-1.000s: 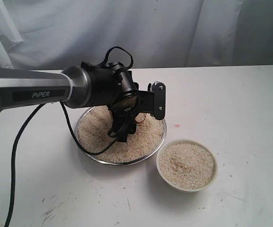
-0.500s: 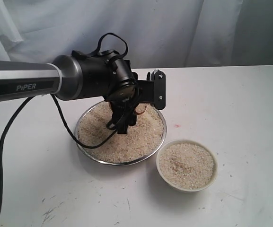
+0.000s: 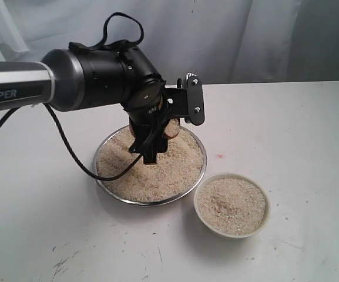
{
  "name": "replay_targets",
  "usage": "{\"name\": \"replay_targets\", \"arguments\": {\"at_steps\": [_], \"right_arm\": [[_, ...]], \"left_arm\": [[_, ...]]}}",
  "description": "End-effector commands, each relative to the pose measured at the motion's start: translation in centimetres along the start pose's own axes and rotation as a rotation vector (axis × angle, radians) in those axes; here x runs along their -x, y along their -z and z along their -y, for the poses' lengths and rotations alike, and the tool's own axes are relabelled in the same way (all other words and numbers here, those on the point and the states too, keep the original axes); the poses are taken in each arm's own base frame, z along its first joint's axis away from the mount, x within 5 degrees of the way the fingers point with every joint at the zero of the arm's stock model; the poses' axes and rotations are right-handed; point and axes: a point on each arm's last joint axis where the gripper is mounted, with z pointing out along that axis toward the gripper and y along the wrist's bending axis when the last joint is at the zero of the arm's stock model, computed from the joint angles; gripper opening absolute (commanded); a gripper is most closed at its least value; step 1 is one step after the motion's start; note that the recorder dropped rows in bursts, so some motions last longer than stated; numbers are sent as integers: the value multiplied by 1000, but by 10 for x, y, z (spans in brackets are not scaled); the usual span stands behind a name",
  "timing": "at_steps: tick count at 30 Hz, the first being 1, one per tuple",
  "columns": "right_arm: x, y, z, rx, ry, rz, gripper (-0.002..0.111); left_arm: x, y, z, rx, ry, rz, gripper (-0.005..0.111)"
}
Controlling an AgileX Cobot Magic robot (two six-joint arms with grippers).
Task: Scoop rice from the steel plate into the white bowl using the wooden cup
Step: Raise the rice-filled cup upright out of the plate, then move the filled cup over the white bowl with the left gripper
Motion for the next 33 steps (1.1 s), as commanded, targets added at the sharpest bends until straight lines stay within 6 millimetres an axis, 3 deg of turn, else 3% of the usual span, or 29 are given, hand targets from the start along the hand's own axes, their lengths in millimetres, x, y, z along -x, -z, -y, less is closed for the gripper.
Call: {"name": "replay_targets", "arguments": {"at_steps": [1,24,33], "right_arm": [[-1,-1,0,2,-2,-1,0],[-1,-1,0,2,-2,-1,0],[-1,-1,0,2,-2,-1,0]], "left_arm": [[4,22,0,-10,-49,22,0],[49,51,45,-93,-146,78,0],[66,63,68,-90,-291,59,0]]}}
